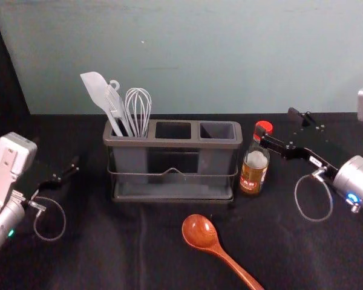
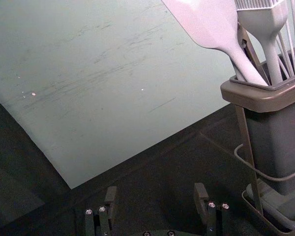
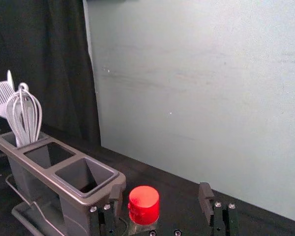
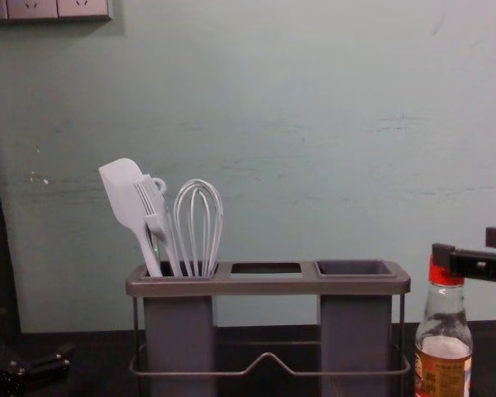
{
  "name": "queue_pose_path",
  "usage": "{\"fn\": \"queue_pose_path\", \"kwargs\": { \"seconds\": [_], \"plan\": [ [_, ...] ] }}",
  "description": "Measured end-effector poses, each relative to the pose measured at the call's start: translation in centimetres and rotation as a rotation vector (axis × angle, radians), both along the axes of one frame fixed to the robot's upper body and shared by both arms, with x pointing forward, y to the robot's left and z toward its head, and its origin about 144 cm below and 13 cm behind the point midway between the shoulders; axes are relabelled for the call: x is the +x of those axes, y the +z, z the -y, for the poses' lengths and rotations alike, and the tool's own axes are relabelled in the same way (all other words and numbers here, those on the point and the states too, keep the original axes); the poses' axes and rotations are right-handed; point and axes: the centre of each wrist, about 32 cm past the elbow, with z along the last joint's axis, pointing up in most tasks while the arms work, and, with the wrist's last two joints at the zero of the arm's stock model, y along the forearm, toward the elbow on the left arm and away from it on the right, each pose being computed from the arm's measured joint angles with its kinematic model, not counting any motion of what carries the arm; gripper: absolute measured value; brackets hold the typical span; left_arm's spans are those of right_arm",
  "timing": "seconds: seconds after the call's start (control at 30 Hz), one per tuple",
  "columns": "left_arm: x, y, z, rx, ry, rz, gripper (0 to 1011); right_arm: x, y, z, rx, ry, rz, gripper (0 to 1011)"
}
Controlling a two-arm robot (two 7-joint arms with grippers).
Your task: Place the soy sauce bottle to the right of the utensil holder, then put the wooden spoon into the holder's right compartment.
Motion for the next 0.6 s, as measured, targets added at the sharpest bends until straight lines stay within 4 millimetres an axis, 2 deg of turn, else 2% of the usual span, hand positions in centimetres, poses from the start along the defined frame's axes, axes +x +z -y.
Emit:
{"fn": "queue_pose_path", "kwargs": {
  "seconds": [0.37, 0.6],
  "plan": [
    [0.0, 0.0, 0.0, 0.000, 0.000, 0.000, 1012, -2.2, 2.0, 0.7, 0.005, 0.037, 0.036, 1002],
    [0.0, 0.0, 0.0, 0.000, 0.000, 0.000, 1012, -4.2, 2.1, 0.8, 0.002, 0.124, 0.041, 1000]
  ]
}}
